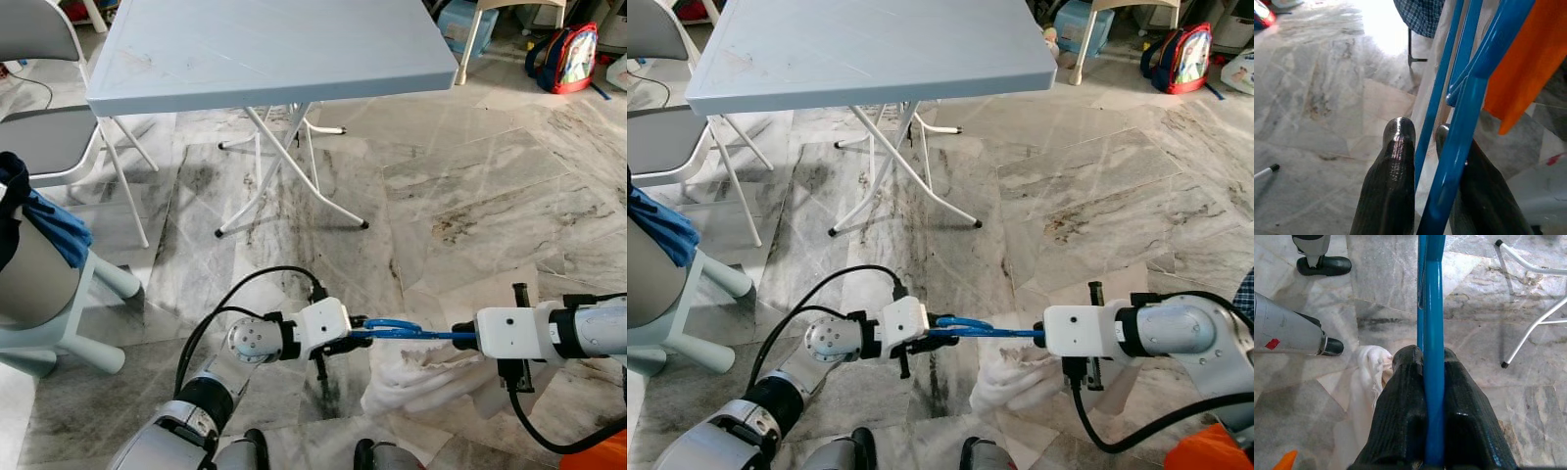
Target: Hang hanger
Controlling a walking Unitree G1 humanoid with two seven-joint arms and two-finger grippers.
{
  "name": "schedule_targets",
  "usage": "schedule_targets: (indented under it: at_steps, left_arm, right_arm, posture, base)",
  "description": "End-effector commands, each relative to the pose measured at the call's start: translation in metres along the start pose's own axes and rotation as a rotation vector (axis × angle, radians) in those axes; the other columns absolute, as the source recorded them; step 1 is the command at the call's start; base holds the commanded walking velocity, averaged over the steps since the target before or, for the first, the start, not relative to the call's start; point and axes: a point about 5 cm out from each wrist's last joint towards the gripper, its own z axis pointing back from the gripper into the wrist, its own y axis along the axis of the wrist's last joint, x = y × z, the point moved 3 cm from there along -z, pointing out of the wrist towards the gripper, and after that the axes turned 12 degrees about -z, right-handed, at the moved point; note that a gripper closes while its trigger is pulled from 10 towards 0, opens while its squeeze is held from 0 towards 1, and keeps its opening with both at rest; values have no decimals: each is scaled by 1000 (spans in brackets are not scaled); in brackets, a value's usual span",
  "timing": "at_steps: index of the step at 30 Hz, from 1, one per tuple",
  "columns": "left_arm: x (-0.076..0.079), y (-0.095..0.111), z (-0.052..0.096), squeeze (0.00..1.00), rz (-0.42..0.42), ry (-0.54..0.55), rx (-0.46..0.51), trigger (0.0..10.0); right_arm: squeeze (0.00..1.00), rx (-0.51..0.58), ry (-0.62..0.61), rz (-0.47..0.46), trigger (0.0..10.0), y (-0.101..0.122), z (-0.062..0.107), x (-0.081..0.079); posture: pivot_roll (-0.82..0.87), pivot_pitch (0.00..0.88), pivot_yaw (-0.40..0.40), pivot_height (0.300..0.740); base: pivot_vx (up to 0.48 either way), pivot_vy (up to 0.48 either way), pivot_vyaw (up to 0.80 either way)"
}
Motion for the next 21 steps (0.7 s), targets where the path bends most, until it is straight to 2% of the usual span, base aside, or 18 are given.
schedule_targets:
  at_steps: [1, 8, 9, 10, 11, 21]
  left_arm:
    - [6, -3, -1, 0, 7, -48, -19, 0]
    - [11, -5, -2, 0, 20, -79, -24, 0]
    - [11, -5, -2, 0, 22, -80, -25, 0]
    - [11, -5, -1, 0, 23, -81, -25, 0]
    - [12, -5, -1, 0, 24, -81, -25, 0]
    - [14, -9, 1, 0, 54, -52, -31, 0]
  right_arm:
    - [0, -4, 41, 33, 10000, 3, 1, -3]
    - [0, -3, 53, 32, 10000, 3, -2, -5]
    - [43, 1, 60, 28, 10000, 4, -3, -6]
    - [973, 3, 64, 26, 10000, 4, -4, -7]
    - [1000, 5, 67, 24, 10000, 4, -4, -7]
    - [1000, 19, 75, 9, 10000, 5, -4, -3]
  posture:
    - [-118, 252, 18, 740]
    - [-116, 249, 17, 740]
    - [-115, 249, 17, 740]
    - [-115, 248, 17, 740]
    - [-115, 249, 16, 740]
    - [-110, 243, 6, 740]
  base:
    - [0, 0, 0]
    - [0, 0, 0]
    - [0, 0, 0]
    - [0, 0, 0]
    - [0, 0, 0]
    - [0, 0, 0]
